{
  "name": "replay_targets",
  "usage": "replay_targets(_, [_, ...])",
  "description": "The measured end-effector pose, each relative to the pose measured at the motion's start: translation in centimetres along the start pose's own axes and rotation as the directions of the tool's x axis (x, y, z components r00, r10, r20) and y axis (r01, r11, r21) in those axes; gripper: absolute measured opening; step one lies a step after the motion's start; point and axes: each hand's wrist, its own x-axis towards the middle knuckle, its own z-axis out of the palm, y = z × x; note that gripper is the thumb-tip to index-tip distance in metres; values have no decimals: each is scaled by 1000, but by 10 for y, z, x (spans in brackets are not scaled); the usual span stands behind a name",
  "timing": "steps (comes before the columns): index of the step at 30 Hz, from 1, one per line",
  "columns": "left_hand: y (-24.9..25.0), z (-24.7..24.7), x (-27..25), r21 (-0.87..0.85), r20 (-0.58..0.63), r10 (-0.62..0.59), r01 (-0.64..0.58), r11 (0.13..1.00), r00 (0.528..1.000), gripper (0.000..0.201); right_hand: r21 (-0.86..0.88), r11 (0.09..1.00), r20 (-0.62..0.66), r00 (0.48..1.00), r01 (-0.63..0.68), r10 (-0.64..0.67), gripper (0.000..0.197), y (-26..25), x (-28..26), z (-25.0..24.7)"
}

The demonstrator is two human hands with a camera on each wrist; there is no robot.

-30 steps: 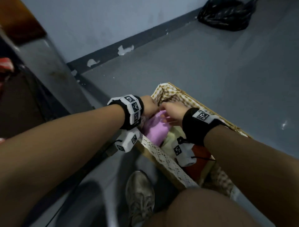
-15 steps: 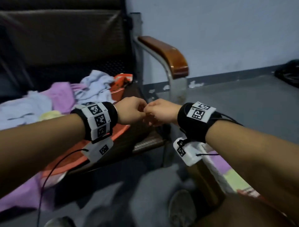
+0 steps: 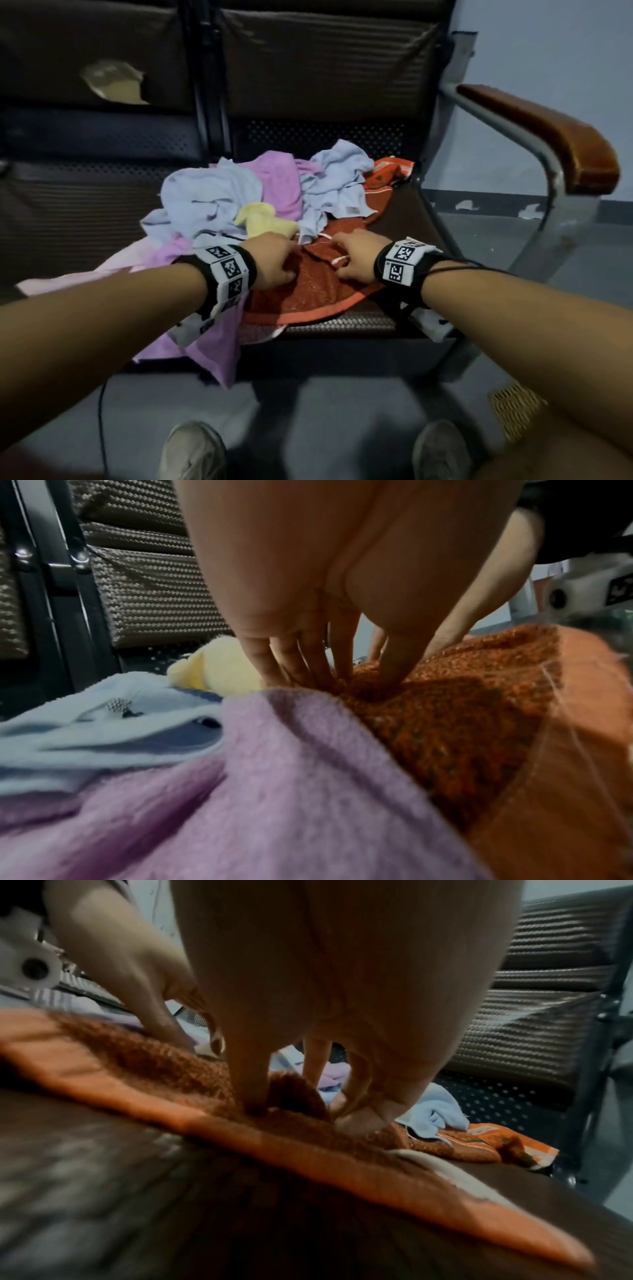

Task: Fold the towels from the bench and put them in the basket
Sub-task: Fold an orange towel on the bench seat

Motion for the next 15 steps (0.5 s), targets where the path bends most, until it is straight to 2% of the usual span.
replay_targets(2, [-2, 5, 1, 11, -15, 29, -29, 1000, 999, 42, -27, 1000, -2, 1000, 12, -12, 27, -5, 7, -4])
replay_targets(3, [-3, 7, 3, -5, -40, 49, -49, 999, 998, 44, 9, 1000, -27, 1000, 12, -12, 20, -9, 10, -7])
replay_targets(4, [-3, 8, 3, -58, -65, 55, -58, 997, 996, 48, 67, 998, -75, 997, 8, -3, 20, -11, 13, -12])
replay_targets(6, [2, 7, -1, -330, -145, 70, -115, 937, 987, 53, 317, 948, -205, 977, 12, 56, 28, -15, 17, -22])
replay_targets(7, [6, 5, -4, -456, -217, 93, -185, 871, 972, 54, 497, 867, -247, 964, 39, 98, 31, -18, 17, -27])
replay_targets(8, [11, 3, -5, -537, -272, 74, -215, 816, 960, 58, 663, 744, -261, 957, 80, 129, 31, -22, 15, -32])
replay_targets(9, [15, 1, -4, -587, -317, 28, -219, 779, 948, 64, 781, 612, -261, 955, 123, 141, 30, -26, 12, -36])
replay_targets(10, [19, -1, -2, -593, -331, -42, -173, 786, 943, 69, 848, 508, -253, 958, 153, 134, 28, -29, 8, -40])
replay_targets(11, [21, -4, 2, -571, -365, -89, -147, 808, 927, 62, 881, 442, -245, 962, 169, 121, 26, -30, 5, -45])
replay_targets(13, [23, -14, 7, -541, -363, -140, -86, 836, 921, 17, 935, 307, -225, 967, 180, 117, 21, -28, -2, -50])
replay_targets(14, [25, -23, 6, -556, -337, -159, -60, 829, 928, 8, 961, 216, -208, 966, 173, 152, 21, -24, -3, -53])
replay_targets(15, [27, -30, 6, -604, -322, -179, -57, 795, 930, 12, 972, 146, -210, 959, 183, 193, 21, -19, -5, -55])
